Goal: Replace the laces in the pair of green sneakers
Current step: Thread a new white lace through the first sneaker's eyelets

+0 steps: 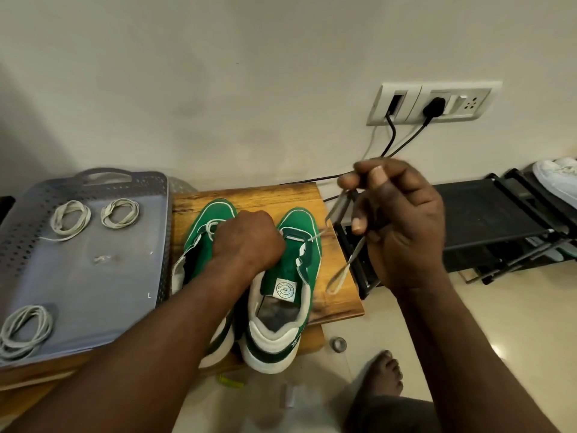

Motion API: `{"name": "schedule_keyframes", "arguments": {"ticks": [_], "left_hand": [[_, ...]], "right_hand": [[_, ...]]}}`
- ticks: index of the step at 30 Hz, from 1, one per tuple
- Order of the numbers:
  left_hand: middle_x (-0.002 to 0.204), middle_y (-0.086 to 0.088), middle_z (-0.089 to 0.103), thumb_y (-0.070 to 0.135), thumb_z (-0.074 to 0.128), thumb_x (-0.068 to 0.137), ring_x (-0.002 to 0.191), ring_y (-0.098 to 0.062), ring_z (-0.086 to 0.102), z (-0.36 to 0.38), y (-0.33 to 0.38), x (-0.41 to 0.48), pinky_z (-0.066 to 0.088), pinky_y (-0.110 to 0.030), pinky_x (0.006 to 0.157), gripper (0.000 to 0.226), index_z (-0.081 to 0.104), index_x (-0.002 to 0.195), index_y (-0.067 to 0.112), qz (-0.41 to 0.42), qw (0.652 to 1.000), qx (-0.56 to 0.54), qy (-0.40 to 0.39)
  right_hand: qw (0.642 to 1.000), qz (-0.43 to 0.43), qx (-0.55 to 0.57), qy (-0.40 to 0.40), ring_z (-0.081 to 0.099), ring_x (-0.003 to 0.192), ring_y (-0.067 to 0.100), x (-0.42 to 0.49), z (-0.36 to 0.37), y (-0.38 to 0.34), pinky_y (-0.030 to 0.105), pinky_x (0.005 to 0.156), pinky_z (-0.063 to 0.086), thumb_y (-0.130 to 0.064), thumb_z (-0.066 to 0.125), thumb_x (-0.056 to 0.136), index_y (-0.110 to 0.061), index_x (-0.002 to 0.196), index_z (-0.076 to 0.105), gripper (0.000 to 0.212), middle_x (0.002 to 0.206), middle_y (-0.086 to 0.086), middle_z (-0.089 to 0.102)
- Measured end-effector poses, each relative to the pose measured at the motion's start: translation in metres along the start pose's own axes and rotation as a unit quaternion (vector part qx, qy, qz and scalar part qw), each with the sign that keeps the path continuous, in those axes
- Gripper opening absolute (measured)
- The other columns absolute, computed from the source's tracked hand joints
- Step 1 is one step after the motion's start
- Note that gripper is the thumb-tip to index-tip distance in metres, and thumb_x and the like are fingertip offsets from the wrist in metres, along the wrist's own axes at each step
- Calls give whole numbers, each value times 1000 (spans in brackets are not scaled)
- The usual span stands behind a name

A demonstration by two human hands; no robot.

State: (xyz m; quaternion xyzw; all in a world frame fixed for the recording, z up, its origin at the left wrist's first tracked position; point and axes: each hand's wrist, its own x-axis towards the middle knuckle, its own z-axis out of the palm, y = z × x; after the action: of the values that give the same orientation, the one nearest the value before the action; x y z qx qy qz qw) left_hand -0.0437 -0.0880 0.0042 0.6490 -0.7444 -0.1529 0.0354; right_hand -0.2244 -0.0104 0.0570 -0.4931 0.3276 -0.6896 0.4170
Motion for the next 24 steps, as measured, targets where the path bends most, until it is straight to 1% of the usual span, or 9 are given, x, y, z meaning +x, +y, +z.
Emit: {"name": "schedule_keyframes", "arguments": {"ticks": [5, 8, 13, 14, 15, 17, 19, 21, 24], "left_hand": [[59, 3, 71, 23, 69, 95, 55, -13, 65, -31, -10, 10, 52, -30, 65, 23, 77, 78, 9, -41, 922, -384, -35], [63, 1, 63, 19, 62, 103, 42, -6, 44, -49, -11, 2, 42, -25, 52, 24, 75, 88, 6, -3, 851, -522, -52], [74, 3, 54, 23, 52, 98, 41, -2, 27, -73, -25, -3, 25, -17, 42, 20, 68, 95, 11, 64, 623, -765, -150], [74, 3, 55, 24, 52, 100, 41, -3, 26, -74, -27, -1, 24, -17, 42, 21, 69, 94, 12, 59, 628, -763, -138], [73, 2, 59, 24, 53, 102, 41, -4, 28, -71, -29, 1, 25, -19, 42, 23, 71, 93, 12, 43, 681, -723, -107], [72, 0, 69, 31, 61, 101, 42, -7, 41, -66, -37, 5, 33, -23, 49, 26, 76, 88, 15, 12, 872, -489, -20], [87, -2, 76, 44, 71, 94, 68, -12, 66, -58, -45, 7, 50, -30, 64, 25, 78, 93, 20, -11, 984, -180, 5], [125, -8, 65, 44, 74, 89, 106, -29, 67, -50, -46, 5, 56, -38, 84, 43, 66, 128, 27, -49, 999, -5, 1], [155, -6, 33, 30, 76, 88, 128, -35, 53, -37, -36, 3, 53, -42, 91, 75, 40, 153, 41, 5, 999, 24, 23]], "right_hand": [[961, 174, -212, 35, 73, 86, 24, -12, -8, 40, 45, 79, 63, -31, 72, 96, -20, 120, 71, 26, 115, 3, 76], [907, 227, -353, 35, 69, 107, 10, -17, -9, 54, 29, 82, 60, -42, 81, 88, -31, 126, 68, 41, 121, -11, 71], [863, 290, -413, -11, 67, 115, 12, -27, -8, 72, 42, 92, 63, -47, 90, 78, -35, 134, 61, 64, 131, -10, 67], [862, 284, -420, -7, 68, 112, 9, -28, -9, 75, 38, 89, 63, -44, 89, 80, -34, 132, 63, 59, 129, -11, 68], [862, 274, -427, 5, 69, 107, 6, -28, -10, 75, 33, 84, 63, -40, 88, 83, -33, 127, 66, 50, 123, -13, 69], [870, 242, -425, 54, 72, 94, 5, -27, -14, 76, 29, 78, 63, -34, 81, 91, -32, 114, 73, 24, 111, -12, 72], [880, 219, -409, 107, 75, 80, 6, -24, -22, 75, 31, 74, 64, -28, 75, 97, -28, 105, 76, 8, 99, -6, 77], [861, 215, -442, 131, 74, 77, 6, -23, -32, 78, 34, 74, 64, -27, 71, 99, -25, 106, 77, 9, 90, -5, 77], [822, 238, -509, 87, 69, 94, 8, -25, -40, 82, 36, 79, 61, -35, 72, 98, -27, 115, 75, 19, 107, -7, 73]]}}
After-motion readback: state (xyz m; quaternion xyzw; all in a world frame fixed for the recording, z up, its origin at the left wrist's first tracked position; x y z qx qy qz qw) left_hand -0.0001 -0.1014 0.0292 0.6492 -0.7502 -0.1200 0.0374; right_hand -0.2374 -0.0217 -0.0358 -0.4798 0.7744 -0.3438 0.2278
